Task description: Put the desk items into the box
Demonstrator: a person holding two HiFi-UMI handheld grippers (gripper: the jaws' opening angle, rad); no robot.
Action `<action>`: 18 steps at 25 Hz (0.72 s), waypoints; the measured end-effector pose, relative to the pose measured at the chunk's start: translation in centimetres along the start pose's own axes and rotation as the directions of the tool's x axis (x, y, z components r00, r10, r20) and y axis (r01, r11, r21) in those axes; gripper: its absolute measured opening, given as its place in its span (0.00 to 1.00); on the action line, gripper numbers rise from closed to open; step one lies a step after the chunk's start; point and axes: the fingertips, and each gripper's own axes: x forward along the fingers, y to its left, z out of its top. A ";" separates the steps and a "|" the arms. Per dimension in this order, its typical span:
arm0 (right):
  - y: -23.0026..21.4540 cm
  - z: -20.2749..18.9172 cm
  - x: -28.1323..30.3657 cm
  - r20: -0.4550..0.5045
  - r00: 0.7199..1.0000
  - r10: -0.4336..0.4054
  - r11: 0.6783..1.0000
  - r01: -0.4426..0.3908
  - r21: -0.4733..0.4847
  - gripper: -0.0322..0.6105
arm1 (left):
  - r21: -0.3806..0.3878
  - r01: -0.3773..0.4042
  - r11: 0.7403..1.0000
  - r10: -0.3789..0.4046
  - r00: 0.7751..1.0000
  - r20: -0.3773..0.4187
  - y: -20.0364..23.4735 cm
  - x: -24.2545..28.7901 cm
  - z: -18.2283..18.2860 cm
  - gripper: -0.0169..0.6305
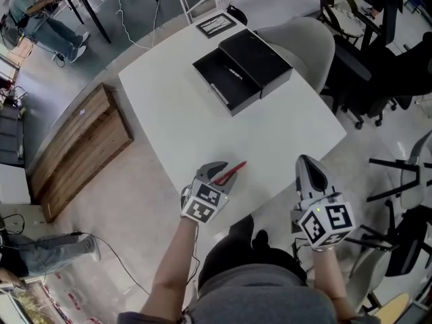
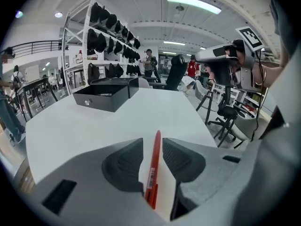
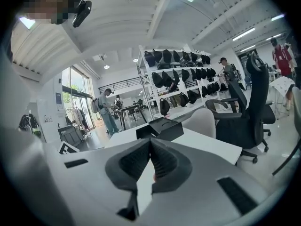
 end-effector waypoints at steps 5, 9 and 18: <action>-0.1 -0.1 0.8 -0.007 1.000 -0.007 1.000 0.007 0.002 0.05 | 0.045 0.045 0.998 -0.042 0.997 -0.067 -0.5 1.0 -1.0 0.22; -0.1 -0.1 1.2 -0.009 1.000 -0.013 1.000 0.013 0.006 0.05 | 0.060 0.073 0.995 -0.067 0.992 -0.108 -0.7 1.4 -1.5 0.22; -0.2 0.0 1.7 -0.012 0.999 -0.034 0.999 0.035 0.012 0.05 | 0.073 0.114 0.991 -0.101 0.981 -0.163 -0.7 1.6 -2.2 0.21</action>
